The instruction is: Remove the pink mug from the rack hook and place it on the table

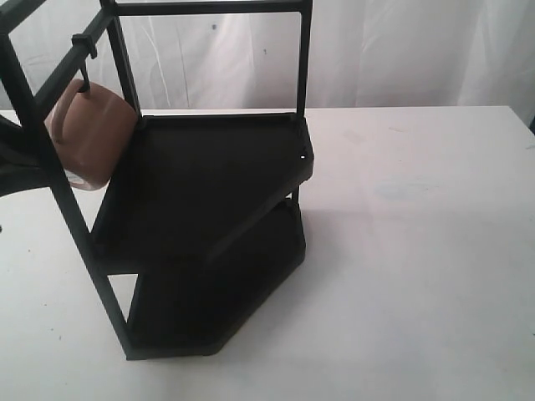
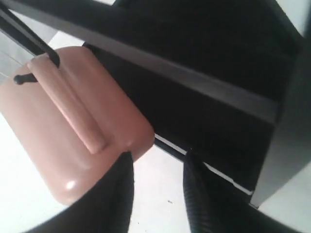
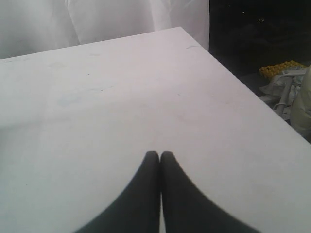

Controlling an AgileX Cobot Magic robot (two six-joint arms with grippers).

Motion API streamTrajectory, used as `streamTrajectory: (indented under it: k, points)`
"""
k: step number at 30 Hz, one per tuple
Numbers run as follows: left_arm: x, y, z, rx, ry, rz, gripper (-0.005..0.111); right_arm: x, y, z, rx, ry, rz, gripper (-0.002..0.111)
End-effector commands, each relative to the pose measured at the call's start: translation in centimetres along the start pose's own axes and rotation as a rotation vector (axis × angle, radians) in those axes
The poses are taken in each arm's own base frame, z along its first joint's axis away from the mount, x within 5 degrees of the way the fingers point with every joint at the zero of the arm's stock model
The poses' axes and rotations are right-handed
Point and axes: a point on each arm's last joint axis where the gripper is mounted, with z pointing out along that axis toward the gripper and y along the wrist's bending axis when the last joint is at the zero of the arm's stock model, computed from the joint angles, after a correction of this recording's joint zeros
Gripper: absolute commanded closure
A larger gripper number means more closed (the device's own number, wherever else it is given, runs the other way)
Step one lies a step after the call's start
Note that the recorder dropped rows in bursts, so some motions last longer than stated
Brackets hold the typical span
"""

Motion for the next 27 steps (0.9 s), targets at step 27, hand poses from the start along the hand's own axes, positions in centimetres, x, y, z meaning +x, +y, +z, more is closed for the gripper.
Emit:
streamTrajectory:
  k: [27]
  points:
    - [-1.2, 1.3, 2.2, -0.114, -0.100, -0.038, 0.046, 0.0, 0.0, 0.0, -0.005, -0.006, 0.001, 0.108]
